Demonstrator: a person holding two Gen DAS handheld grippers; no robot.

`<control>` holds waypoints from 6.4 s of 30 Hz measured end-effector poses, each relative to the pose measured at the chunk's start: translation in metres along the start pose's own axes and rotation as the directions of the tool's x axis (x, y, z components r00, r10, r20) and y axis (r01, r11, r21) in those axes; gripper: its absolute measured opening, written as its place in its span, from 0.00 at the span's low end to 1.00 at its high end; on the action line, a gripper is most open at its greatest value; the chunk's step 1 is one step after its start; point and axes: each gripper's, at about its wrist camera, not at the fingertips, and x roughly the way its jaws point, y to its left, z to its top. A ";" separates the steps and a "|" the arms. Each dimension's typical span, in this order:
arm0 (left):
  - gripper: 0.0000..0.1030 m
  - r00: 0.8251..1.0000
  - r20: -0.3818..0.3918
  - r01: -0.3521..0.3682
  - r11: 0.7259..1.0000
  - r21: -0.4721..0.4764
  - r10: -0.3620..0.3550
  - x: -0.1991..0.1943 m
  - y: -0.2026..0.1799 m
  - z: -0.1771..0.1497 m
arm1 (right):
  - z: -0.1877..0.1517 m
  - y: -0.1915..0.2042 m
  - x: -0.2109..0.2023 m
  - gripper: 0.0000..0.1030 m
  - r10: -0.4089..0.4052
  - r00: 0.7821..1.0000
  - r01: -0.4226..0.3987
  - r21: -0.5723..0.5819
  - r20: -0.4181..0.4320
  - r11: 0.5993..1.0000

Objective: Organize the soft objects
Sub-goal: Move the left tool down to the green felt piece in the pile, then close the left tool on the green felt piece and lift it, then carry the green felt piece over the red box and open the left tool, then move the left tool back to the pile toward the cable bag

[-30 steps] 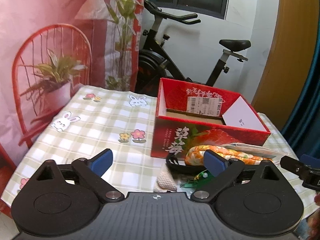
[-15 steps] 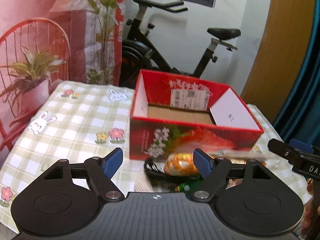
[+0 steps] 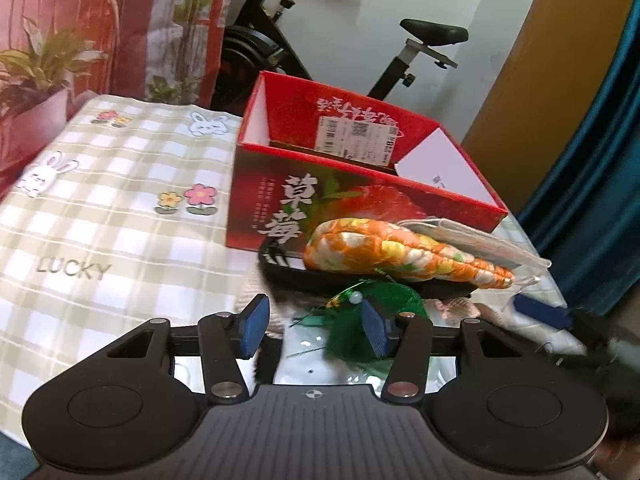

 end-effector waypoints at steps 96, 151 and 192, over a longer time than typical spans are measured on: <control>0.53 0.903 0.225 0.345 0.930 0.125 -0.365 0.002 -0.052 0.181 | 0.236 0.003 0.052 0.57 0.175 0.956 -0.111 -0.262 0.235 0.959; 1.00 0.962 0.261 -0.140 0.971 0.193 0.086 -0.049 -0.011 0.081 | 0.120 -0.016 -0.011 1.00 -0.047 0.968 0.050 -0.007 0.245 0.999; 0.51 1.000 -0.010 0.006 0.995 0.103 -0.005 -0.001 0.018 -0.021 | -0.012 -0.016 0.014 0.77 -0.031 0.999 0.031 0.009 -0.043 0.999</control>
